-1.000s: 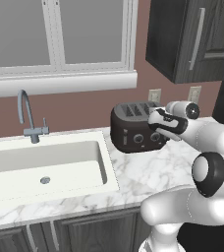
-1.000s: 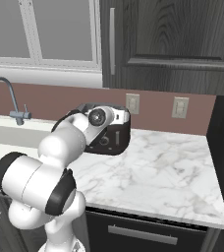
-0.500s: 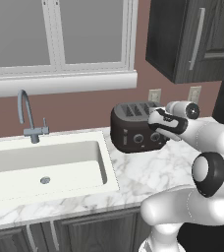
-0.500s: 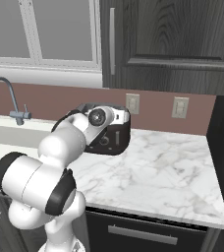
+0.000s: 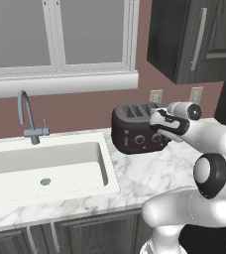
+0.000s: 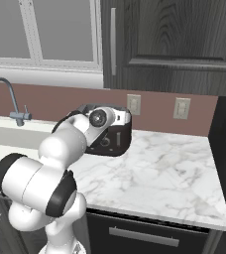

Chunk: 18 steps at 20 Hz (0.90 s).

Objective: Start the toaster. Once the lever pops up, take the bread to the plate on the dining counter.

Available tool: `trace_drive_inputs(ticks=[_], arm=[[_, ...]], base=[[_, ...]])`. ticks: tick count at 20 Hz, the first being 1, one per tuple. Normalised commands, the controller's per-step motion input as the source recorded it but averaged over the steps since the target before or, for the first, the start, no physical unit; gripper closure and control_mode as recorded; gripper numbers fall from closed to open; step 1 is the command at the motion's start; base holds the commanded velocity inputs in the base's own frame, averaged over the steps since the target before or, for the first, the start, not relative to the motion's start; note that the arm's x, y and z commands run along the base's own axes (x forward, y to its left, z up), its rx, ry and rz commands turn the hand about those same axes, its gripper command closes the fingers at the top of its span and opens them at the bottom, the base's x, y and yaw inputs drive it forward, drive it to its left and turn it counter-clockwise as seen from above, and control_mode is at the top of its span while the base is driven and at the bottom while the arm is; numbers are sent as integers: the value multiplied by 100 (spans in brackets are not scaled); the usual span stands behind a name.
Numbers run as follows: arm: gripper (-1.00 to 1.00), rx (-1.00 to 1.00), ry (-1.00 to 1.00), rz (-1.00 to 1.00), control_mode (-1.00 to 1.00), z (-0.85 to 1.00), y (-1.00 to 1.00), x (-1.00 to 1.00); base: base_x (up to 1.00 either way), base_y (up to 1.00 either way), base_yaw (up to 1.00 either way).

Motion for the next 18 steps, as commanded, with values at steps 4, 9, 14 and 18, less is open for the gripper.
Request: trace_drive_inputs(ticks=[4, 9, 14, 18], arm=[[-100, 0, 0, 0, -100, 0, 0, 0], [-100, 0, 0, 0, -100, 0, 0, 0], [-100, 0, 0, 0, -100, 0, 0, 0], [-100, 0, 0, 0, -100, 0, 0, 0]], base=[[0, 0, 0], [0, 0, 0], [0, 0, 0], [0, 0, 0]])
